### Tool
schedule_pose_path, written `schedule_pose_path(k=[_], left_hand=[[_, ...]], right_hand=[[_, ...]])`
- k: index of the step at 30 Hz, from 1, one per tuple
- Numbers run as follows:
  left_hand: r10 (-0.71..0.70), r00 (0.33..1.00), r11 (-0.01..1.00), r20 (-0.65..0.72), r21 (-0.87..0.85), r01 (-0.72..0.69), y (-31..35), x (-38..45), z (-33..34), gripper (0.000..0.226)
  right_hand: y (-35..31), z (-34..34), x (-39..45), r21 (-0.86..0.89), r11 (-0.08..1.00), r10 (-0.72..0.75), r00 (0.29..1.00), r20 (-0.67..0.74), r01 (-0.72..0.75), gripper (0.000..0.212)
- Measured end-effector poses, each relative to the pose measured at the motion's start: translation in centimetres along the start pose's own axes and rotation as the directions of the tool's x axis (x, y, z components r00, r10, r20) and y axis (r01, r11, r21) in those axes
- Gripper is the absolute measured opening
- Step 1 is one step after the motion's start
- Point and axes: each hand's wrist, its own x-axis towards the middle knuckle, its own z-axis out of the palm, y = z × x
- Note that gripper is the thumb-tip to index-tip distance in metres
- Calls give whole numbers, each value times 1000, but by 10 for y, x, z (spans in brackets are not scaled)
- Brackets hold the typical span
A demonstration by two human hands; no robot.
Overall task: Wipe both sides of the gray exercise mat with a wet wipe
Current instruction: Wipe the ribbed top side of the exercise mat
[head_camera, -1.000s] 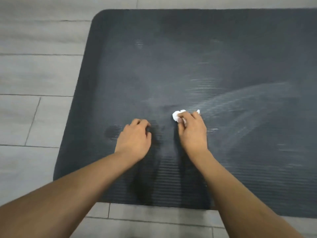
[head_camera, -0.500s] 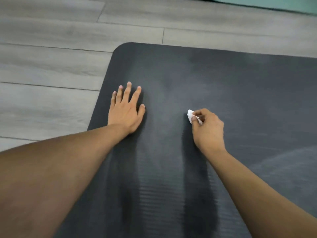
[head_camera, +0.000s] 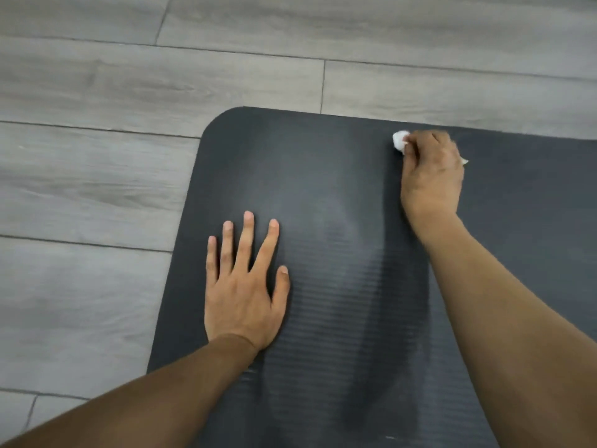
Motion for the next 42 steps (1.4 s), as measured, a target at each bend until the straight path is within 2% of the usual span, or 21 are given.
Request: schedule_pose_path(k=[2,4,7,10,12,13,16,19,20,22,24,26,28,29,31,32,34,36,38,40,42], left_hand=[[2,1000,1000,11,-4,-2,1,1,-1,66],[-5,1000,1000,16,-7,5,2,0,-1,66],[0,999,1000,32,-3,1,2,0,0,66],[10,998,1000,54,18,-11,-2,0,3,73],[13,999,1000,51,16,-14,0,-1,2,72],[8,999,1000,41,3,-8,2,0,0,69],[-5,999,1000,36,-11,5,4,0,-3,67],[-10,999,1000,43,-15,11,2,0,-4,67],[-10,999,1000,45,-14,10,2,0,-5,67],[-4,999,1000,38,-17,4,4,1,-6,68],[-3,999,1000,35,-11,3,4,1,-6,68],[-7,1000,1000,25,-16,7,1,1,-3,69],[15,1000,1000,14,-1,-15,-2,2,0,75],[35,999,999,-3,7,-35,-3,1,2,77],[49,999,998,-17,28,-48,-3,1,3,84],[47,999,998,17,32,-48,-2,0,2,84],[19,999,1000,34,-5,-19,0,1,0,73],[-8,999,1000,39,-24,9,3,1,-2,69],[2,999,999,45,-34,0,4,2,-6,69],[-4,999,999,48,-34,5,3,2,-5,69],[-8,999,1000,40,-29,10,4,3,-4,69]], right_hand=[[-15,21,1,2,998,65,998,-10,-65,20],[-51,48,1,36,998,45,999,8,-45,16],[-128,97,2,114,990,-100,988,119,87,18],[-187,132,-10,164,938,-335,922,196,306,18],[-183,131,-8,189,903,-423,872,245,385,18],[-167,124,-2,198,897,-435,873,220,396,19],[-83,77,12,37,956,-293,951,93,291,24],[-7,15,19,-104,994,-17,1000,-26,15,22],[1,7,19,-116,991,54,997,-55,-60,22],[-16,19,18,-104,991,77,994,-79,-85,22],[-63,54,16,0,999,-45,999,3,45,22],[-127,95,14,112,973,-216,967,136,201,25],[-192,126,7,135,931,-365,888,279,340,25],[-218,134,2,138,901,-432,826,363,410,26],[-239,137,2,97,854,-486,717,500,511,27],[-231,134,2,101,860,-475,713,515,500,28],[-196,122,2,141,881,-467,783,411,452,26],[-140,97,-2,139,937,-345,909,234,320,22],[-75,54,-3,79,982,-182,976,120,173,23],[-24,9,-2,-24,1000,9,999,32,-8,25],[-10,-8,-6,-62,984,162,984,-69,-167,26]])
